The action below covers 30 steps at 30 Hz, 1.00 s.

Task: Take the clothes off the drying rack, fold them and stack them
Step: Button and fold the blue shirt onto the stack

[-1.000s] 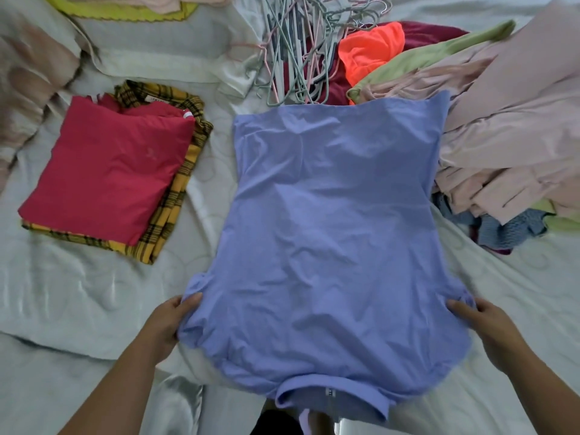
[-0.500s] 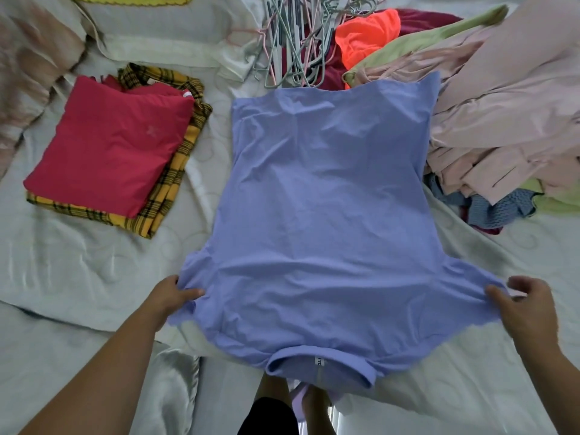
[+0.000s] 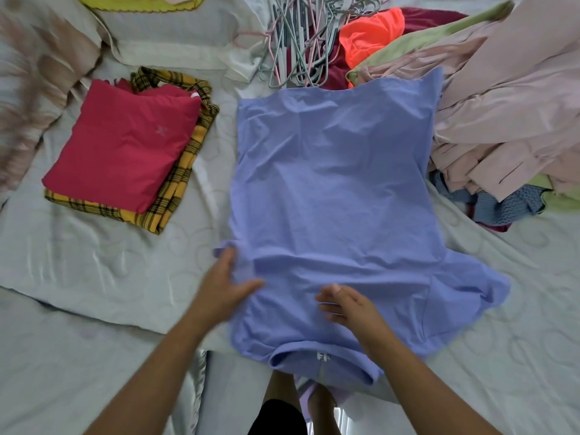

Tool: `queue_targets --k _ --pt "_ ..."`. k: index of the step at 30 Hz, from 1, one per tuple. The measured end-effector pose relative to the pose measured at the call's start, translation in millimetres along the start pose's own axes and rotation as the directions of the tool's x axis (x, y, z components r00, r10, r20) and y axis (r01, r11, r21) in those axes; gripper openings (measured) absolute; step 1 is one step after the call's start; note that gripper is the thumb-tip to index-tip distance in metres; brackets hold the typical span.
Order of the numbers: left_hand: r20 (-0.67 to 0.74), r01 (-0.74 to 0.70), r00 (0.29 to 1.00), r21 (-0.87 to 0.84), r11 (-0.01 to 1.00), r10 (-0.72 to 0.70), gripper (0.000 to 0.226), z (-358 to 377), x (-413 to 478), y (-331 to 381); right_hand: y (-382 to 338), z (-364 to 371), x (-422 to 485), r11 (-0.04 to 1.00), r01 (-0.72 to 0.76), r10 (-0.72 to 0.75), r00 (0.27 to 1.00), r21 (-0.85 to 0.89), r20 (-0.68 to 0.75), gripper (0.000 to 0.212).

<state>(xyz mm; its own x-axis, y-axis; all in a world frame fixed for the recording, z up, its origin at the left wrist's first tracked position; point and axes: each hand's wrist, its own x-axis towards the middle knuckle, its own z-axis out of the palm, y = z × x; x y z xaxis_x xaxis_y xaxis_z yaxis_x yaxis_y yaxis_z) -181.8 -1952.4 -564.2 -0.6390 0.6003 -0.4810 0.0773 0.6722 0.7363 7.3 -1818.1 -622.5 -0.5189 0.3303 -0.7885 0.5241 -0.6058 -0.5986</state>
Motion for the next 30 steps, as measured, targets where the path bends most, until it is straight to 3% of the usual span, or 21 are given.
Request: queue_targets --k 2,4,7,9,12,17,21,25,28,30 --pt "0.367 -0.078 0.927 -0.013 0.997 0.077 0.047 37 -11 19 -4 8 4 0.983 -0.058 0.063 0.998 0.174 -0.024 0.035" --pt "0.516 -0.072 0.855 0.041 0.997 0.04 0.036 58 -9 14 -8 9 8 0.967 -0.107 0.134 0.985 0.232 -0.104 0.04" --pt "0.415 0.019 0.907 0.121 0.992 -0.068 0.012 50 16 -6 -5 3 12 0.974 -0.121 0.138 0.988 0.194 -0.076 0.029" --pt "0.323 0.114 0.936 0.097 0.989 -0.14 0.015 37 36 -14 0 1 16 0.993 -0.113 0.115 0.991 0.033 -0.07 0.023" --pt "0.088 0.224 0.971 -0.018 0.974 -0.222 0.02 13 73 -15 1 6 24 0.994 -0.101 0.094 0.985 -0.039 -0.142 0.016" --pt "-0.161 0.284 0.928 -0.277 0.918 -0.336 0.018 -15 161 7 9 9 36 0.991 -0.124 0.111 0.973 -0.056 -0.2 0.02" --pt "-0.222 0.272 0.913 -0.296 0.916 -0.342 0.027 -16 236 22 17 13 44 0.987 -0.134 0.105 0.958 -0.093 -0.267 0.017" --pt "-0.281 0.314 0.869 -0.323 0.893 -0.407 0.04 -16 294 27 24 13 47 0.993 -0.096 0.073 0.952 -0.064 -0.297 0.029" --pt "-0.333 0.326 0.852 -0.268 0.907 -0.405 0.027 -19 317 26 22 8 48 0.995 -0.073 0.053 0.962 -0.062 -0.267 0.035" --pt "-0.403 0.27 0.854 -0.197 0.943 -0.329 0.02 -19 317 33 22 5 45 0.995 -0.028 0.003 0.971 -0.098 -0.239 0.039"
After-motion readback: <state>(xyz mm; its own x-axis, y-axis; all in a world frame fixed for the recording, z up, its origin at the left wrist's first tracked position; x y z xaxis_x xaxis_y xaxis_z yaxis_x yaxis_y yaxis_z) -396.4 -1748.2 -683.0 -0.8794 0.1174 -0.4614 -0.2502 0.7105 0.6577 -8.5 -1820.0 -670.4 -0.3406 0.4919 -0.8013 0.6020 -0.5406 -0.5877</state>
